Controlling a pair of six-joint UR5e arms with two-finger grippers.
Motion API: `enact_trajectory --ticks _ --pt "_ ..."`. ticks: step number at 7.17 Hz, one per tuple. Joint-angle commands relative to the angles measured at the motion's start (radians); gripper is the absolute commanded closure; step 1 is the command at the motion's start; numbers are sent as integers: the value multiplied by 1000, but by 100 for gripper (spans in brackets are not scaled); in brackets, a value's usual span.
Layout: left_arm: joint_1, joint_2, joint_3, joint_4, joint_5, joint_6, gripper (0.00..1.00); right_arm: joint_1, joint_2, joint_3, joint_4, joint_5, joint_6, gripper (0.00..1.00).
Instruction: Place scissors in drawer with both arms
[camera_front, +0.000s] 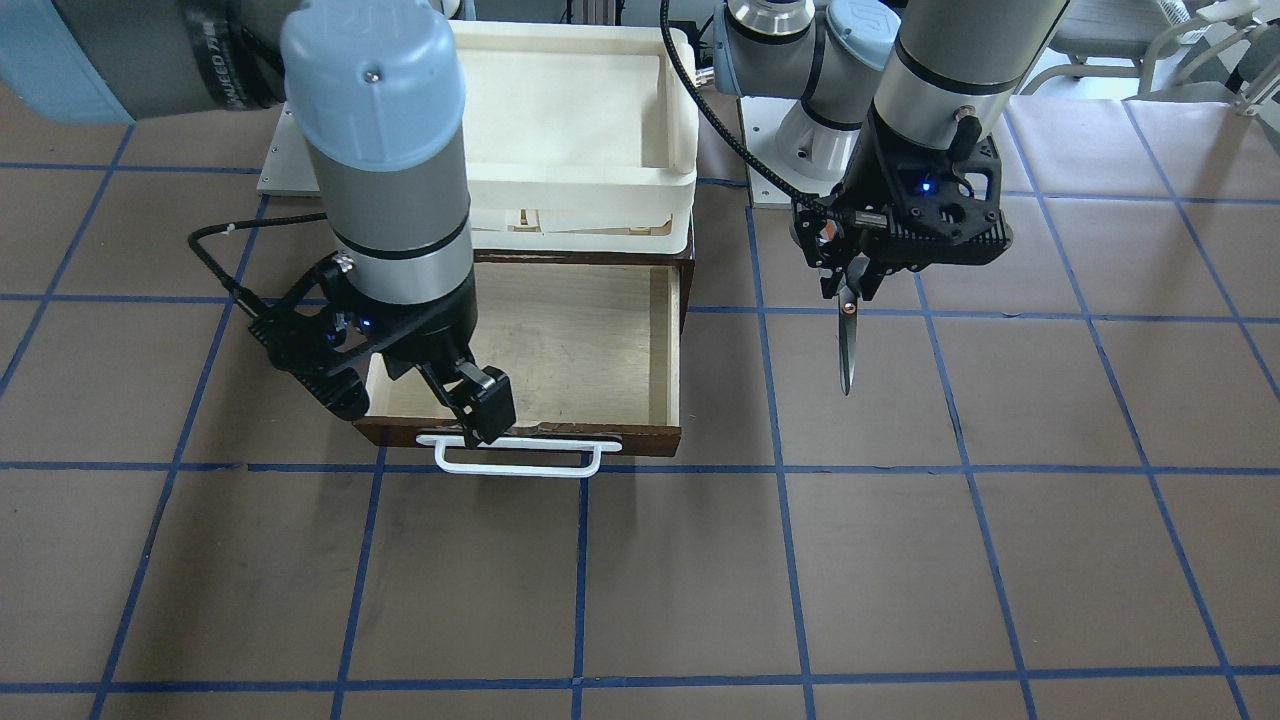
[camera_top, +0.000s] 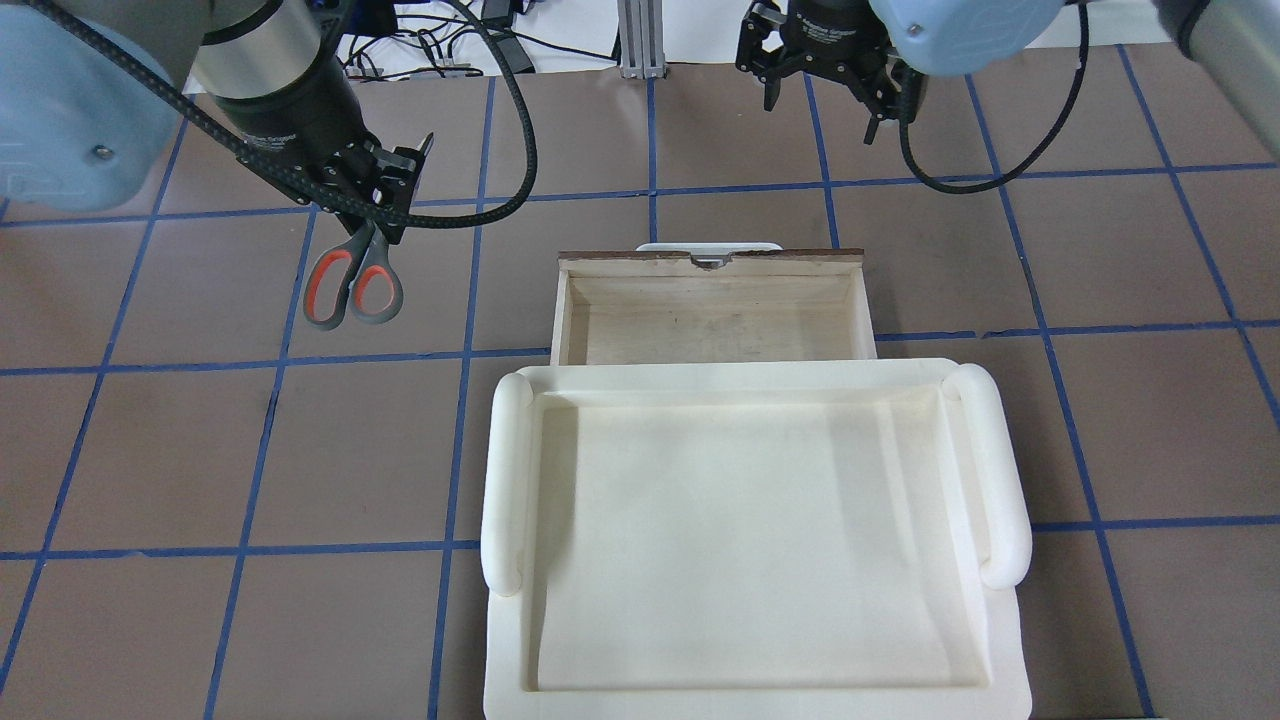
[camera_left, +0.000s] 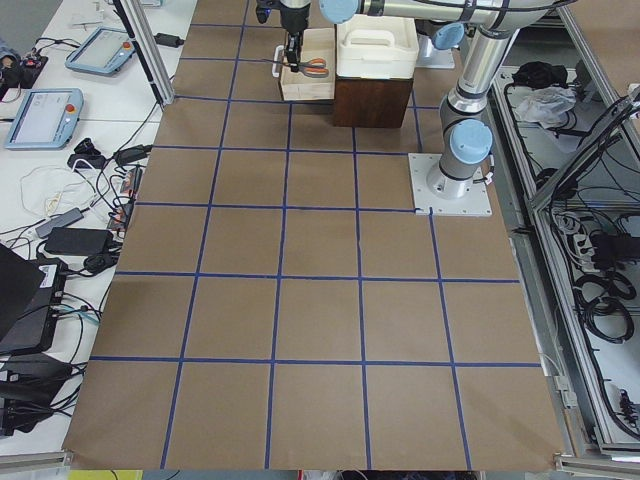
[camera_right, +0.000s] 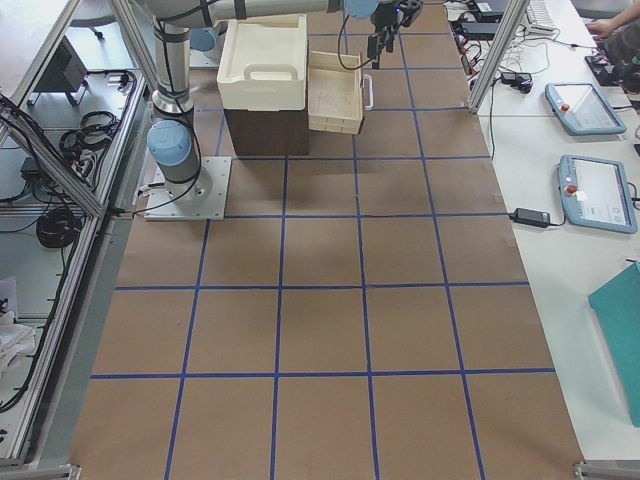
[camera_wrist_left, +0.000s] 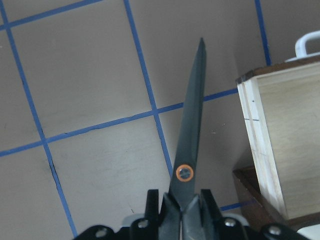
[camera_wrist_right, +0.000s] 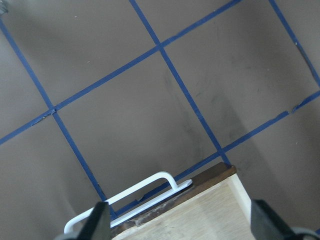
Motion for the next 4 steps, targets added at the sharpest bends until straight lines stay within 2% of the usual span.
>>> enact_trajectory --ticks 1,3,4 --pt "-25 -5 -9 2 1 319 91 -58 -64 27 1 -1 -231 0" --pt "-48 -19 -19 -4 1 541 91 -69 -94 32 59 -5 -320 0" --pt "-72 -20 -19 3 3 659 91 -63 -119 49 67 14 -447 0"
